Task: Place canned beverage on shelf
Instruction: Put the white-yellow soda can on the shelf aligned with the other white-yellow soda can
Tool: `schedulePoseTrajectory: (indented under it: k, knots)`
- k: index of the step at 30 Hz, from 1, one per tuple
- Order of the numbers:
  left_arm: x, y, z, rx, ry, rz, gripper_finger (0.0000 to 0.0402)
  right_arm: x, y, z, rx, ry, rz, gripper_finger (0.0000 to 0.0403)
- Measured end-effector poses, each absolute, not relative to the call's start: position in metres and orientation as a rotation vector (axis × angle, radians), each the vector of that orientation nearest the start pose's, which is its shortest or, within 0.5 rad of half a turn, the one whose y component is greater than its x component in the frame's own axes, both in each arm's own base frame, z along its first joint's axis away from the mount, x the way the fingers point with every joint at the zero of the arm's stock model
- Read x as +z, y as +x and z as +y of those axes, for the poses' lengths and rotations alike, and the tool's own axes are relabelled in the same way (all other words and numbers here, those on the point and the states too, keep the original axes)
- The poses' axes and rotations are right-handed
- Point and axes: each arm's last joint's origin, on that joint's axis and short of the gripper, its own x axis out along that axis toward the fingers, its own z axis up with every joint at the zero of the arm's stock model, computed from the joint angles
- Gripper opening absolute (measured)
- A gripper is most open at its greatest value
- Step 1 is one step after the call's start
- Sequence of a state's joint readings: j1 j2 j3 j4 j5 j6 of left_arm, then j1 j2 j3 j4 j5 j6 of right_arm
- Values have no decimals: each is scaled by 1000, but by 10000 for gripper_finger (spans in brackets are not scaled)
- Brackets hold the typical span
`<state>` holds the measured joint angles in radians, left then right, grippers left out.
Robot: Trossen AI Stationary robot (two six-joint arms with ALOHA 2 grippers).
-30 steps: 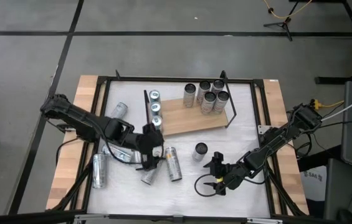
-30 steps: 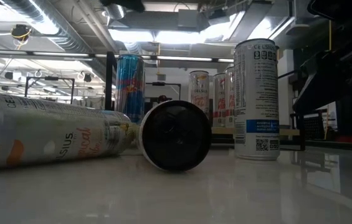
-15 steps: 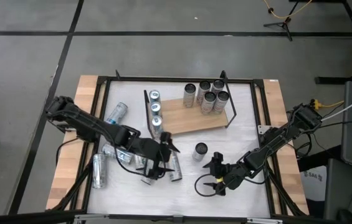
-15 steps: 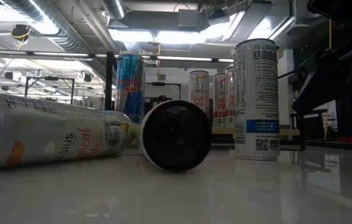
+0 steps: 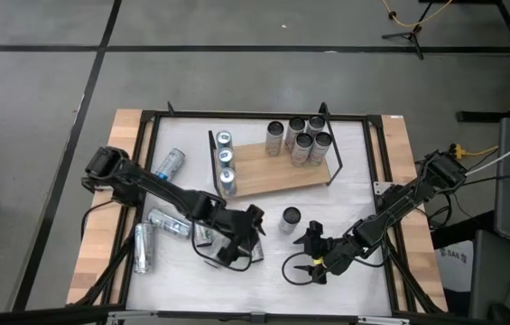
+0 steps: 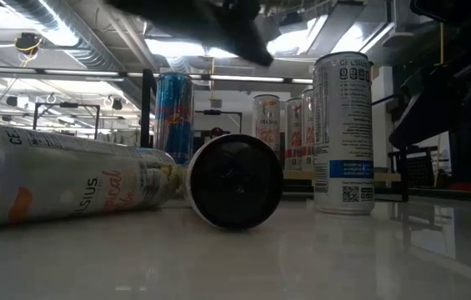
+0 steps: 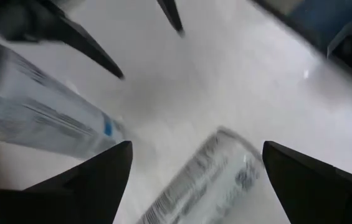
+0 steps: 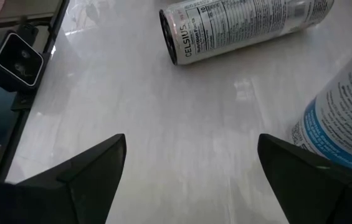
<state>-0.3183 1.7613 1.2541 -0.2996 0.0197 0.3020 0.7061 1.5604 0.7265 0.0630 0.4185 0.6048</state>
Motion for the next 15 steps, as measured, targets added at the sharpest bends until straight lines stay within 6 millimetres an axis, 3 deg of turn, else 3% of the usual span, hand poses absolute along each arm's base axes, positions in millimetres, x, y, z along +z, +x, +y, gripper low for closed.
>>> schedulePoseTrajectory:
  k: [15]
  knots:
    - [171, 367, -119, -571, 657, 935, 352, 161, 232, 181, 34, 213, 692, 358]
